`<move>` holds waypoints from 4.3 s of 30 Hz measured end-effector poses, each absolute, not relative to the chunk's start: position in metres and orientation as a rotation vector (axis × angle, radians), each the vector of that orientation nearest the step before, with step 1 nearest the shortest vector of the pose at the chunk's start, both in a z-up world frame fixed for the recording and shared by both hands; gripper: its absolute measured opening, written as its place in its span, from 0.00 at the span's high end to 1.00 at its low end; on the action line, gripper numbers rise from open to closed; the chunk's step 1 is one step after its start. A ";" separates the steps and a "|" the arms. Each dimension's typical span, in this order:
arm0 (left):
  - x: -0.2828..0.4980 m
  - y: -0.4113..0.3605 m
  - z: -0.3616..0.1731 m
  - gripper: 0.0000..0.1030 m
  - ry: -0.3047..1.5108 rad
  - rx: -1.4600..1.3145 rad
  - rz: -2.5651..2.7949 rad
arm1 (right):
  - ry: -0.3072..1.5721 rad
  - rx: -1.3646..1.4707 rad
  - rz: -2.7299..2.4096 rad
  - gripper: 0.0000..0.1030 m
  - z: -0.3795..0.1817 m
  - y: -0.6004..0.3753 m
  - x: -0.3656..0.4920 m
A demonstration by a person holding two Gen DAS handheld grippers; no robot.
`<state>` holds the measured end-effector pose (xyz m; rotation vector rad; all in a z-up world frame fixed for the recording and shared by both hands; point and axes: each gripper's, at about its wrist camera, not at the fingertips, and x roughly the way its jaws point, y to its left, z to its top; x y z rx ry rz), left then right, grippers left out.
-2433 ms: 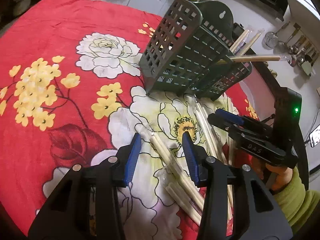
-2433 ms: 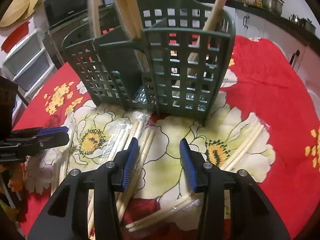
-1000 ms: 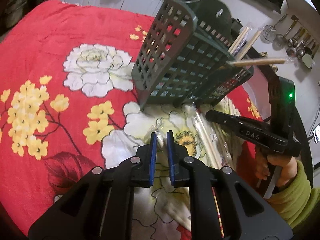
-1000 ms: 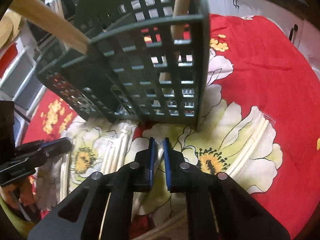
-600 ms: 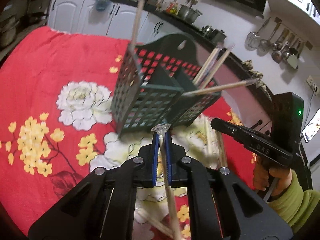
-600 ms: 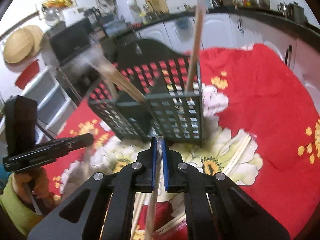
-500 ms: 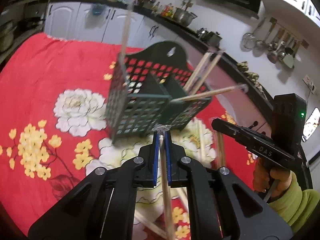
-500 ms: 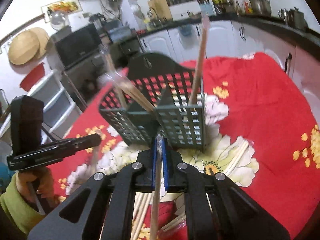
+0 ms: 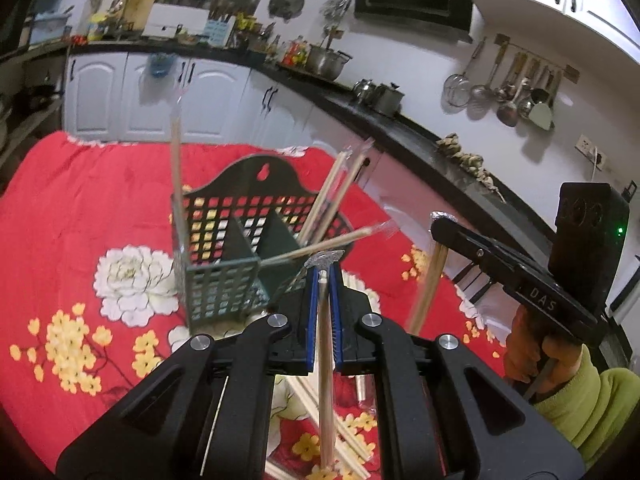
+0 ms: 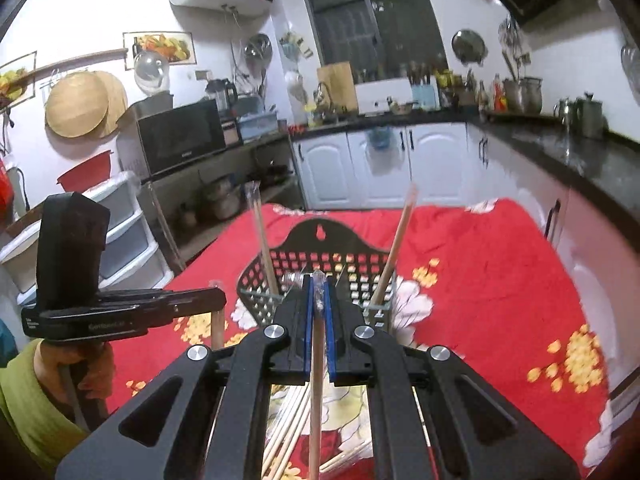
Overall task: Organize utensils
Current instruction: 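Lift the held chopsticks with both tools and carry them above the holder, then lower the chopsticks into the holder and open both tools, then move both open tools down to the wrapped chopsticks beside the holder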
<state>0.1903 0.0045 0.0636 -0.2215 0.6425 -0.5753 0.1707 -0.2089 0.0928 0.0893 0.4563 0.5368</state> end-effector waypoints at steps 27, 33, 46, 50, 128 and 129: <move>0.202 -0.005 0.138 0.97 0.453 -0.177 -0.553 | 0.255 0.114 0.442 0.95 0.157 -0.255 0.158; 0.207 -0.003 0.154 0.97 0.415 -0.179 -0.534 | 0.226 0.104 0.438 0.95 0.170 -0.257 0.160; 0.226 0.002 0.191 0.97 0.301 -0.151 -0.443 | 0.137 0.106 0.462 0.95 0.200 -0.244 0.181; 0.234 0.004 0.199 0.97 0.260 -0.121 -0.390 | 0.087 0.090 0.466 0.95 0.209 -0.234 0.193; 0.201 0.026 0.103 0.10 0.387 -0.123 -0.296 | 0.332 0.104 0.338 0.37 0.114 -0.240 0.205; 0.197 0.027 0.102 0.10 0.386 -0.119 -0.295 | 0.333 0.103 0.335 0.36 0.114 -0.241 0.203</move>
